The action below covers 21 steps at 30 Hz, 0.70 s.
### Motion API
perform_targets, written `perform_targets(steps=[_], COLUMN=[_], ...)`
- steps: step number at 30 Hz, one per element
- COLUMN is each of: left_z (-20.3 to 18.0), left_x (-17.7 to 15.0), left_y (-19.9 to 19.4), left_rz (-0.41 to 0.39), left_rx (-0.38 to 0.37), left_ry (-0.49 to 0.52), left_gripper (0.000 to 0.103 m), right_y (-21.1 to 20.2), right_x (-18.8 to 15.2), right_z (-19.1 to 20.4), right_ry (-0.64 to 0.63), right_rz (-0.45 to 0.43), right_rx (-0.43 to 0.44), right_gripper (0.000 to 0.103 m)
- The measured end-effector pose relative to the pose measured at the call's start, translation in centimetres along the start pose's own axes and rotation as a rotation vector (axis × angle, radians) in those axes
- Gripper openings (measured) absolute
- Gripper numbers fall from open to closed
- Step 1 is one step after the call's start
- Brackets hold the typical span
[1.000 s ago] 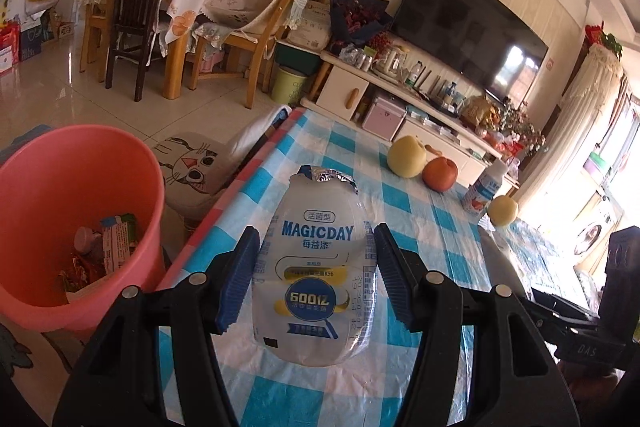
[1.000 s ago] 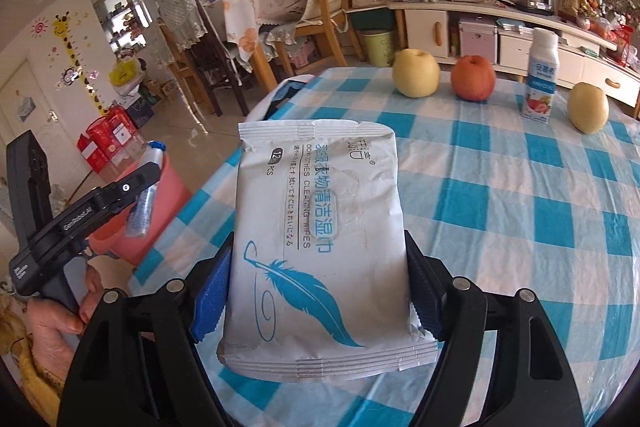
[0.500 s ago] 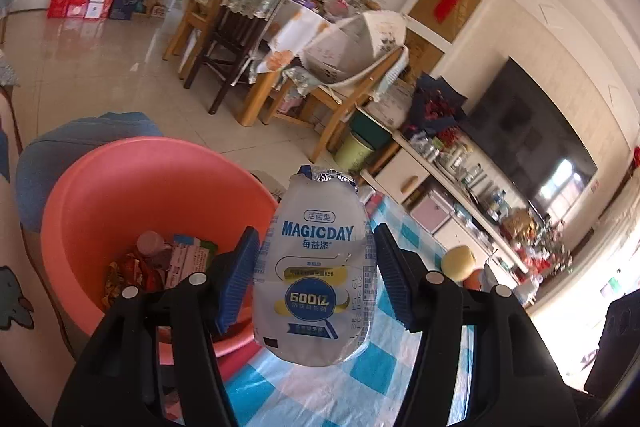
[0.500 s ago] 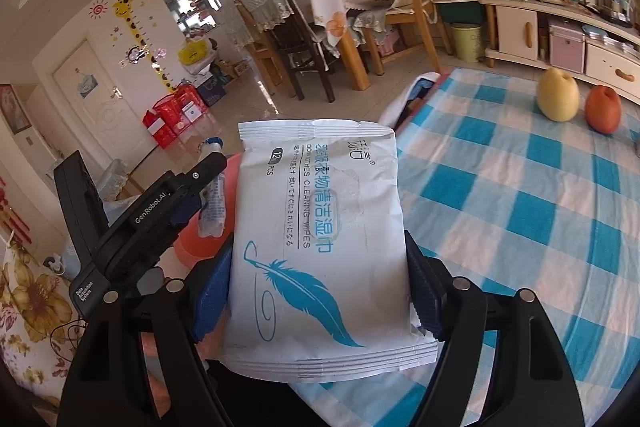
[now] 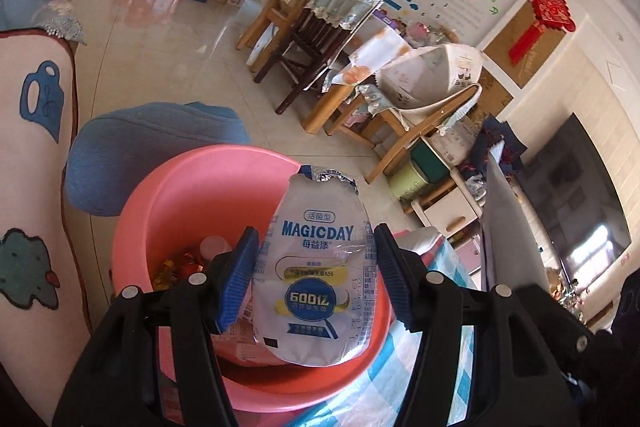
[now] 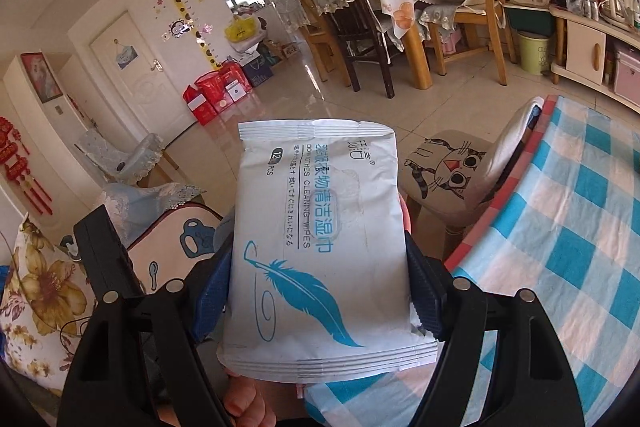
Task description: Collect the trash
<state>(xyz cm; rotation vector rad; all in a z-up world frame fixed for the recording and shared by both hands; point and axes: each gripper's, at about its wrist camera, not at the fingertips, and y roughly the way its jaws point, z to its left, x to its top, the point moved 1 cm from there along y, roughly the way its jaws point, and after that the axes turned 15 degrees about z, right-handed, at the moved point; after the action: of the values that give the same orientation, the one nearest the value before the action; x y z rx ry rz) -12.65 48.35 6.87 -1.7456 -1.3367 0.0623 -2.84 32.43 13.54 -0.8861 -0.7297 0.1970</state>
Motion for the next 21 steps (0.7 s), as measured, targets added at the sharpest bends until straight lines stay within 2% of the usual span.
perform_targets(steps=[6,8,10,15,19,21], left_z=[1.2,1.2,1.2,0.6,-0.4,-1.1], left_x=[0.9,0.9,0.9,0.6,-0.1,-0.5], left_y=[1.0,1.1,1.1,1.0,0.4,0.1], left_rz=[0.012,0.007,0.001,-0.009,-0.018,-0.027], left_rx=[0.046,0.066,0.074,0.108,0.137,0.152], left_ry=[-0.02,-0.019,-0.016,0.031,0.085,0.121], left_gripper=[0.063,0.076,0.08,0.088,0.096,0.097], right_y=[3.2,3.4,3.0,1.1,-0.9,-2.0], right_x=[2.2,2.3,2.0,0.8,-1.1,-2.2], right_z=[-0.4,-0.8,-1.3,-2.0,-2.7,-3.1], right_ry=[0.021,0.047,0.062,0.056,0.045,0.045], right_rz=[0.029,0.014,-0.002,-0.03,-0.046,-0.054], right_rx=[-0.016,0.007,0.014,-0.072,-0.187,-0.233], right_gripper=[0.083,0.088,0.089,0.089,0.091,0.092])
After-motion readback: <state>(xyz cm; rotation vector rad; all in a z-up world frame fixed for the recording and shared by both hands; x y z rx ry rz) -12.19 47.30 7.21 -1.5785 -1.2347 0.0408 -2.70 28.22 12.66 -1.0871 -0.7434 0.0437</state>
